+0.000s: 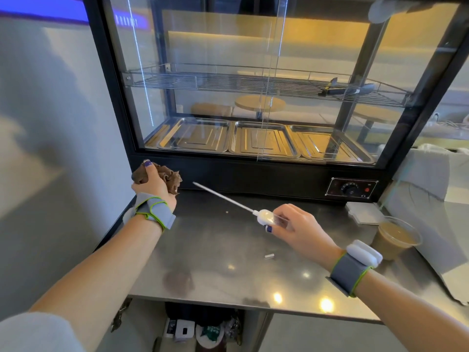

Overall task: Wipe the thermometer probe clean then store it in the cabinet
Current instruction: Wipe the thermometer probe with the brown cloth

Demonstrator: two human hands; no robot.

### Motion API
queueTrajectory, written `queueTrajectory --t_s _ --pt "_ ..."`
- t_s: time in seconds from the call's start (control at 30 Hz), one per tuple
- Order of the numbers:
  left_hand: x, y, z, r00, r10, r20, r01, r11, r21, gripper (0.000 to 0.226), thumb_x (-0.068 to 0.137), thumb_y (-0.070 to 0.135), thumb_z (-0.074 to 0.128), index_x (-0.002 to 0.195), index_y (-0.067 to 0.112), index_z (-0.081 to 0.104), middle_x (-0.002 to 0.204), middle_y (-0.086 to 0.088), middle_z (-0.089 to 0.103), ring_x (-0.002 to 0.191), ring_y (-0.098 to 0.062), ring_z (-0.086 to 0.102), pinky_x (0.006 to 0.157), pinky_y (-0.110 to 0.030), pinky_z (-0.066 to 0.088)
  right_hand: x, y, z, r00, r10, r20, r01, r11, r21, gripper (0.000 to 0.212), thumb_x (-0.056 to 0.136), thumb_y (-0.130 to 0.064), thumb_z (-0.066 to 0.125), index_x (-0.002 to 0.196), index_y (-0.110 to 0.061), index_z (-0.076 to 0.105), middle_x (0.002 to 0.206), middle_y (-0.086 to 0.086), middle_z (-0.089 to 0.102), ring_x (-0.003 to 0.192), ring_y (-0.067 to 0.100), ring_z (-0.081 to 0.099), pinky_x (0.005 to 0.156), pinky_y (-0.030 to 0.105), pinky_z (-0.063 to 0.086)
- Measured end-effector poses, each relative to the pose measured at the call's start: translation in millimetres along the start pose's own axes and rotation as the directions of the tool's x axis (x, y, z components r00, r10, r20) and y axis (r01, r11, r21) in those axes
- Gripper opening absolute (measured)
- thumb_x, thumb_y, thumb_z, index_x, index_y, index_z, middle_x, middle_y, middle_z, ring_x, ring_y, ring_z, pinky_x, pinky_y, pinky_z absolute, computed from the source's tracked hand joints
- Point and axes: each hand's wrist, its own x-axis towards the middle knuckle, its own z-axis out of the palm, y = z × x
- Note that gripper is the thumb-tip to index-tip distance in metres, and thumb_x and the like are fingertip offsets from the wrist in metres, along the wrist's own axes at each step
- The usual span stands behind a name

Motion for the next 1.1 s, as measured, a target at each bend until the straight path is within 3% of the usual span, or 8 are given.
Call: queueTrajectory --t_s 0.07,0.13,0.27,0.33,0.53,0.73,0.83,1.1 --pt "0.0 0.9 -2.8 0.997 -0.021 0.08 0.025 0.998 -0.056 0.024 0.095 0.033 0.046 0.082 0.013 0.049 0.037 0.006 0.058 0.042 -0.014 0.062 0.041 -0.019 0.051 2.4 3.9 -5.0 0.998 0.028 -0.049 -0.027 0.999 0.018 0.017 0.082 -0.02 0.064 0.091 -0.008 0.058 0.088 0.002 0.052 0.075 0.016 0.045 0.061 0.001 0.034" --pt "-5.8 -2.0 -2.6 0.981 -0.083 0.173 0.101 0.99 -0.098 0.025 0.094 0.036 0.046 0.08 0.017 0.051 0.042 0.007 0.063 0.052 -0.012 0.067 0.048 -0.026 0.056 6.4 2.2 -3.9 0.997 0.041 -0.073 -0.038 0.999 0.034 0.017 0.083 -0.021 0.063 0.092 -0.007 0.058 0.088 0.001 0.052 0.073 0.015 0.044 0.059 0.0 0.034" --pt "-19.9 -12.8 3.0 0.901 -0.26 0.346 0.331 0.929 -0.165 0.028 0.092 0.045 0.045 0.087 0.018 0.055 0.095 -0.002 0.074 0.113 -0.029 0.06 0.086 -0.049 0.051 15.3 -11.5 7.1 0.993 0.032 -0.115 -0.021 0.995 0.094 0.019 0.084 -0.024 0.061 0.094 -0.009 0.058 0.088 0.0 0.053 0.069 0.006 0.044 0.06 0.0 0.035" --pt "-29.7 -18.5 7.6 0.852 -0.318 0.417 0.412 0.897 -0.159 0.041 0.091 0.049 0.042 0.104 0.013 0.056 0.133 -0.015 0.056 0.122 -0.038 0.052 0.096 -0.051 0.044 18.9 -18.9 13.0 0.991 0.038 -0.13 -0.022 0.992 0.122 0.019 0.084 -0.025 0.06 0.096 -0.009 0.057 0.09 0.0 0.053 0.071 0.008 0.044 0.06 0.0 0.035" --pt "-55.1 -26.9 22.0 0.778 -0.385 0.496 0.508 0.85 -0.137 0.053 0.092 0.051 0.036 0.12 0.009 0.052 0.142 -0.018 0.046 0.128 -0.04 0.046 0.098 -0.053 0.04 25.9 -33.9 29.7 0.997 0.044 -0.069 -0.038 0.995 0.088 0.023 0.084 -0.025 0.061 0.097 -0.007 0.054 0.098 0.007 0.054 0.08 0.017 0.045 0.06 0.022 0.035" --pt "-61.1 -32.3 33.1 0.911 -0.298 0.287 0.352 0.922 -0.16 0.025 0.094 0.031 0.048 0.111 0.016 0.04 0.091 -0.006 0.056 0.091 -0.029 0.058 0.084 -0.054 0.049 24.0 -34.9 35.8 0.999 0.026 -0.021 -0.026 0.999 0.039 0.026 0.084 -0.025 0.061 0.099 -0.007 0.051 0.098 0.007 0.052 0.08 0.018 0.044 0.056 0.02 0.035" --pt "-59.0 -35.0 35.8 0.941 -0.255 0.223 0.283 0.953 -0.104 0.036 0.095 0.03 0.047 0.124 0.01 0.038 0.108 -0.013 0.05 0.096 -0.029 0.056 0.078 -0.047 0.05 24.1 -36.5 34.1 1.0 0.018 -0.009 -0.018 0.999 0.027 0.027 0.084 -0.026 0.061 0.099 -0.007 0.051 0.094 0.003 0.048 0.078 0.017 0.044 0.054 0.016 0.034" --pt "-49.6 -35.1 40.5 0.963 -0.222 0.15 0.239 0.966 -0.102 0.03 0.095 0.025 0.048 0.12 0.013 0.038 0.103 -0.011 0.051 0.07 -0.018 0.057 0.062 -0.04 0.051 24.0 -33.6 25.8 1.0 0.015 0.02 -0.015 1.0 -0.014 0.027 0.084 -0.025 0.06 0.101 -0.007 0.052 0.106 0.012 0.055 0.083 0.018 0.045 0.066 0.024 0.033"
